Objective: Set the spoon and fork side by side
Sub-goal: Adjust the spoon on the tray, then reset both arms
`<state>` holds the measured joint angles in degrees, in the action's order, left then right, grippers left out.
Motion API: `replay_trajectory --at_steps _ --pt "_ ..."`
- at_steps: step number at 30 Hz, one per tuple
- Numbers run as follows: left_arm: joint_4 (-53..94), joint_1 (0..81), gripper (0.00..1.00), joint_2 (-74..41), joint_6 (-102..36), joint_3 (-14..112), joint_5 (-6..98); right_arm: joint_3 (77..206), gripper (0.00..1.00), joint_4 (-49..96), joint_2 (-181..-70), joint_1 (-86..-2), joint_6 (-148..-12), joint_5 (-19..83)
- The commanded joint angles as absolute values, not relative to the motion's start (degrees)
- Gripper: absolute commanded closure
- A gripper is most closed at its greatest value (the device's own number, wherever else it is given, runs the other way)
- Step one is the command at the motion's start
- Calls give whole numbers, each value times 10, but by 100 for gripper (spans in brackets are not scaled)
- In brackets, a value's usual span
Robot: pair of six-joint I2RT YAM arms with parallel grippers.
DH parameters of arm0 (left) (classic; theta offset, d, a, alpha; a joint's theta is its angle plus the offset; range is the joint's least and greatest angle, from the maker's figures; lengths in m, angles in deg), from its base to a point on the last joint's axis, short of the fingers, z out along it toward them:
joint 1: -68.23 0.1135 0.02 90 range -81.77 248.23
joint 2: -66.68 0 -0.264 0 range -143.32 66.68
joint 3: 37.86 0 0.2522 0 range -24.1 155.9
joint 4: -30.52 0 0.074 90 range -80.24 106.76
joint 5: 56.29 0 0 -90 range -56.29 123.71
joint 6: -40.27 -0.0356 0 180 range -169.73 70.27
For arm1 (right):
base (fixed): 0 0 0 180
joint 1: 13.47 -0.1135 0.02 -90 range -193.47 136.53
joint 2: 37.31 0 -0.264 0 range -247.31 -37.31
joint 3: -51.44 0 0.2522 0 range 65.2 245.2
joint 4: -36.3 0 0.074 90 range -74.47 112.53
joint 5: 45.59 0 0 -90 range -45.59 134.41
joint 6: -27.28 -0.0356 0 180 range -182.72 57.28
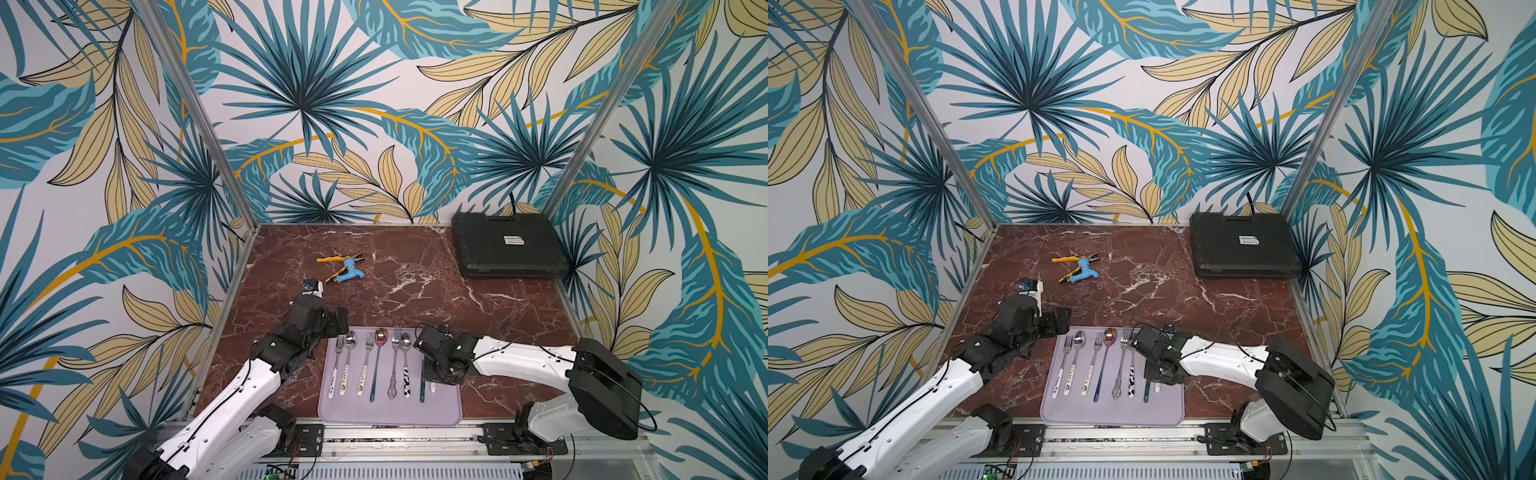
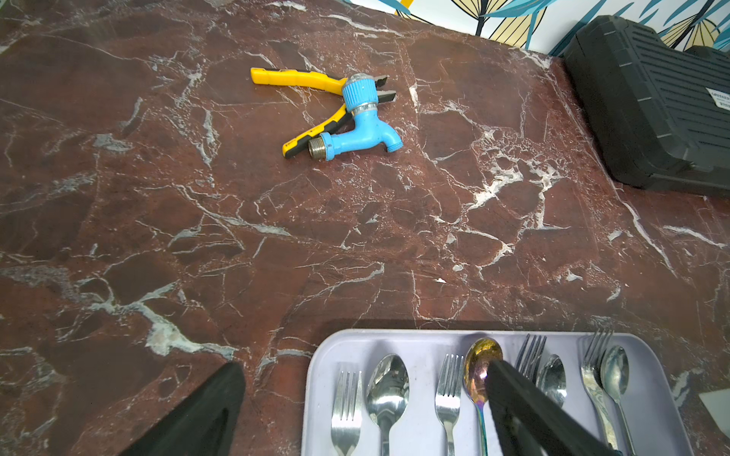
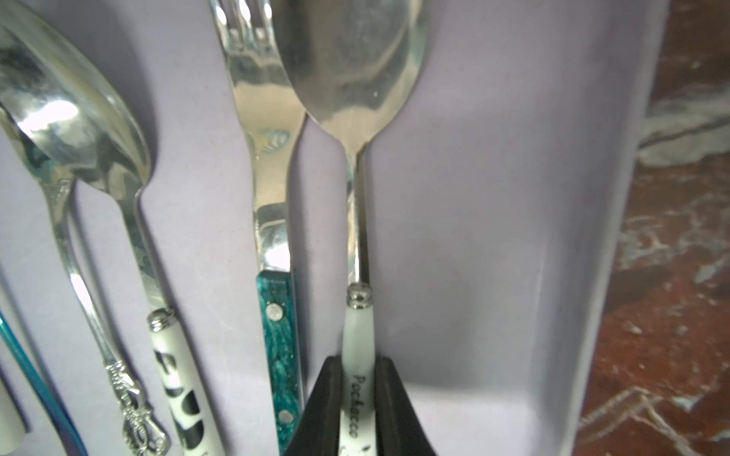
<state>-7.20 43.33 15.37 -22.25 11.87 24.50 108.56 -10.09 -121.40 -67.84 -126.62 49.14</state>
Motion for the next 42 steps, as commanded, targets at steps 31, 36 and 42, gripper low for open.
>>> replay_trajectory --at_steps 31,36,42 --pt "-86 438 0 176 -220 129 216 1170 0 -271 -1061 -634 -1118 674" --pt "-96 438 0 196 -214 151 191 1178 0 -267 -998 -615 -1029 811" --pt "-95 448 0 185 -216 194 156 1092 1 -81 -880 -601 -829 1001"
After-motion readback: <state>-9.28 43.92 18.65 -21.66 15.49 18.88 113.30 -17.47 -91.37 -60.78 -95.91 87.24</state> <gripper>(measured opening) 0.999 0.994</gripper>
